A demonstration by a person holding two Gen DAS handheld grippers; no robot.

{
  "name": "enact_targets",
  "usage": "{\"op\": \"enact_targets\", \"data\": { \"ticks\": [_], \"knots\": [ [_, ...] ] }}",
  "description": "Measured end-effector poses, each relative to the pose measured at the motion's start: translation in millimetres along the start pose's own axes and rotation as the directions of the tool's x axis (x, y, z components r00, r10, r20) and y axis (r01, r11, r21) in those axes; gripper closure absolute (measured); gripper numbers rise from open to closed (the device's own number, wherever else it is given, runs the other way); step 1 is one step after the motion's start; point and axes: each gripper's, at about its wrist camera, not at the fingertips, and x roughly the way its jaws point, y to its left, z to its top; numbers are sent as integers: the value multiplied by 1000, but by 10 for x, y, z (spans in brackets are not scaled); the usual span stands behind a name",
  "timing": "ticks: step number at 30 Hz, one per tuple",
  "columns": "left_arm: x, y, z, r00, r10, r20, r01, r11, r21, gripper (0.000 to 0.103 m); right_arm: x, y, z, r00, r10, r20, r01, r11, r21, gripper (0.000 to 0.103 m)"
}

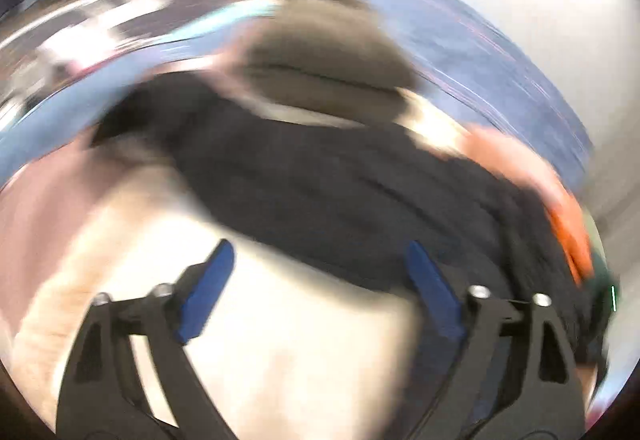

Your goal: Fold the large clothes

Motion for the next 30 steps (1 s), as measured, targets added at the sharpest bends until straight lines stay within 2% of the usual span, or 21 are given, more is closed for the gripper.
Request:
{"op": "enact_targets", "data": {
  "ticks": [1,3,6,9,11,12,14,15,16,18,19,20,22,24,26,28,29,30],
  "knots": [
    [21,269,100,998,58,10,-57,995,-84,11,-3,10,-2,1000,-4,6,4,1000,-4,41],
    [100,621,274,995,97,20,-92,980,-179,10,-14,49,-59,1000,-23,13,23,999,-24,41],
    [279,892,506,989,147,18,-137,954,-265,9,31,154,-100,998,-58,28,59,996,-62,40],
    [481,1216,726,994,110,13,-96,915,-392,8,82,217,-100,997,-68,39,71,994,-82,37],
    [626,1393,825,998,59,5,-49,871,-488,8,106,245,-89,997,-67,44,70,994,-83,37],
    [660,1493,866,999,26,26,-8,840,-543,12,111,251,-84,997,-65,46,69,994,-82,36],
    [657,1441,886,997,-11,77,54,807,-588,38,114,249,-83,997,-59,48,63,995,-79,36],
    [617,1410,918,994,-38,103,92,801,-592,65,115,242,-94,997,-56,49,60,995,-78,35],
    [563,1332,1002,990,-64,127,126,811,-571,81,83,199,-115,997,-53,51,57,995,-77,35],
    [374,1010,1170,985,-38,168,113,878,-465,91,92,201,-104,997,-53,52,57,995,-77,35],
    [239,729,1309,977,-22,213,99,929,-358,92,84,190,-114,997,-54,54,58,995,-78,34],
    [90,415,1366,967,-35,252,101,962,-255,92,79,183,-119,997,-56,54,61,995,-79,34],
    [-159,-216,1385,946,-116,303,142,988,-65,92,63,173,-130,997,-62,55,66,994,-84,34],
    [-385,-869,1282,919,-243,311,218,969,113,92,54,174,-131,997,-60,56,65,994,-83,34],
    [-561,-1584,1018,889,-375,261,297,908,295,91,46,169,-133,997,-49,60,53,996,-74,34],
    [-607,-2272,625,876,-449,178,329,824,461,81,-10,120,-144,997,-25,75,28,999,-46,34],
    [-588,-2506,439,874,-463,145,332,789,517,60,-51,81,-158,996,-14,84,16,999,-28,34],
    [-551,-2684,274,875,-470,116,334,759,558,33,-110,30,-172,995,4,95,-4,1000,1,34]
  ]
}}
